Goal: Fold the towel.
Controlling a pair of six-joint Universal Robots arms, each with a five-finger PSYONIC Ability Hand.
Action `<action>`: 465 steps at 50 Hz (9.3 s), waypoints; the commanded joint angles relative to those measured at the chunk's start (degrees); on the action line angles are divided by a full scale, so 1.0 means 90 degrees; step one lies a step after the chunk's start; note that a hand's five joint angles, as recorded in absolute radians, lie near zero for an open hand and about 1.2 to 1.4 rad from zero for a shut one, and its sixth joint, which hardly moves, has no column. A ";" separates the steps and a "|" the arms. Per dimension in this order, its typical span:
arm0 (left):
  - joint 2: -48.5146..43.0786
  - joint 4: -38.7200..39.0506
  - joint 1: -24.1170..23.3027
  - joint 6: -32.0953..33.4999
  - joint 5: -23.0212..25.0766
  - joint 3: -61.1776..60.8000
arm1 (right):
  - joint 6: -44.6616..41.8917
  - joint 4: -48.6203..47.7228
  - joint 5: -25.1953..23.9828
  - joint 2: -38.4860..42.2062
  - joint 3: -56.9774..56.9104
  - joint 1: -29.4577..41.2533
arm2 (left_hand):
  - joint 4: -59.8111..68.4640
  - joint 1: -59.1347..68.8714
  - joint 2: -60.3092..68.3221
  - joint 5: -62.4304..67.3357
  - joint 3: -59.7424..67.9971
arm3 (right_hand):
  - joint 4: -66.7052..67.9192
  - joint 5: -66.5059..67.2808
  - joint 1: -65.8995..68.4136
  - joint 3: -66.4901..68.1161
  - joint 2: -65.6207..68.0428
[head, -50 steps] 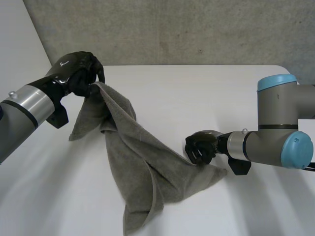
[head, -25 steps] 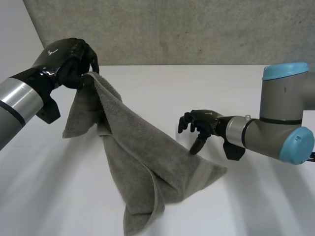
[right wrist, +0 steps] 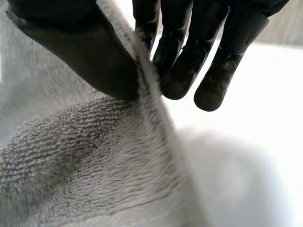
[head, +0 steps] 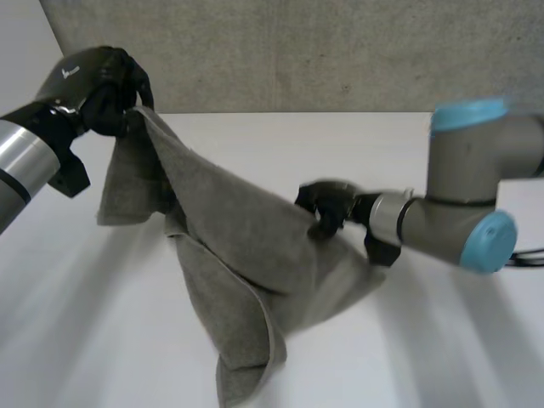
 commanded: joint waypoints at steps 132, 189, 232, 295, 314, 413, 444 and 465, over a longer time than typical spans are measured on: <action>-0.1758 0.1581 0.0736 0.1249 0.0624 -0.0962 | 0.0663 -0.3350 0.2607 -0.0531 0.3261 -0.0017 | 0.0211 0.0866 0.0391 0.0875 0.0413 | -0.3968 -0.3970 -0.3922 -0.3920 -0.3813; -0.1876 0.1581 0.0717 0.1249 0.0633 -0.0992 | -0.2677 -0.2695 0.1523 -0.0560 0.3183 -0.0672 | 0.0211 0.0866 0.0391 0.0875 0.0413 | -0.4456 -0.4457 -0.4409 -0.4407 -0.4301; -0.1876 0.1581 0.0707 0.1249 0.0633 -0.0992 | -0.2668 -0.2725 0.1523 -0.0560 0.3065 -0.0701 | 0.0211 0.0866 0.0391 0.0875 0.0413 | -0.3314 -0.3316 -0.3267 -0.3265 -0.3159; -0.2636 0.1951 0.0346 0.1463 0.0595 -0.1050 | -0.1154 -0.2247 0.0996 -0.2416 0.2675 -0.1512 | -0.1224 -0.0569 -0.1044 -0.0560 -0.1022 | 0.0399 0.0397 0.0445 0.0447 0.0554; -0.3262 0.2079 -0.0064 0.2216 -0.0431 -0.0884 | -0.1154 -0.2139 0.0996 -0.2426 0.2587 -0.1560 | -0.4794 -0.4139 -0.4614 -0.4130 -0.4592 | 0.0399 0.0397 0.0445 0.0447 0.0554; -0.1260 0.0439 0.0160 0.3486 -0.0128 -0.1988 | -0.2276 -0.1650 0.1358 -0.1878 0.3620 -0.0867 | -0.1450 -0.0795 -0.1270 -0.0786 -0.1248 | -0.5765 -0.5766 -0.5718 -0.5716 -0.5609; -0.1378 0.0576 0.0179 0.3456 -0.0128 -0.2007 | -0.3371 -0.3027 0.1015 -0.1860 0.4931 -0.1395 | -0.1469 -0.0814 -0.1289 -0.0805 -0.1267 | -0.4379 -0.4381 -0.4333 -0.4331 -0.4224; -0.1407 0.0576 0.0150 0.3456 -0.0138 -0.2017 | -0.3351 -0.3037 0.1015 -0.1644 0.4804 -0.1395 | -0.1487 -0.0833 -0.1307 -0.0823 -0.1285 | 0.0391 0.0390 0.0438 0.0440 0.0546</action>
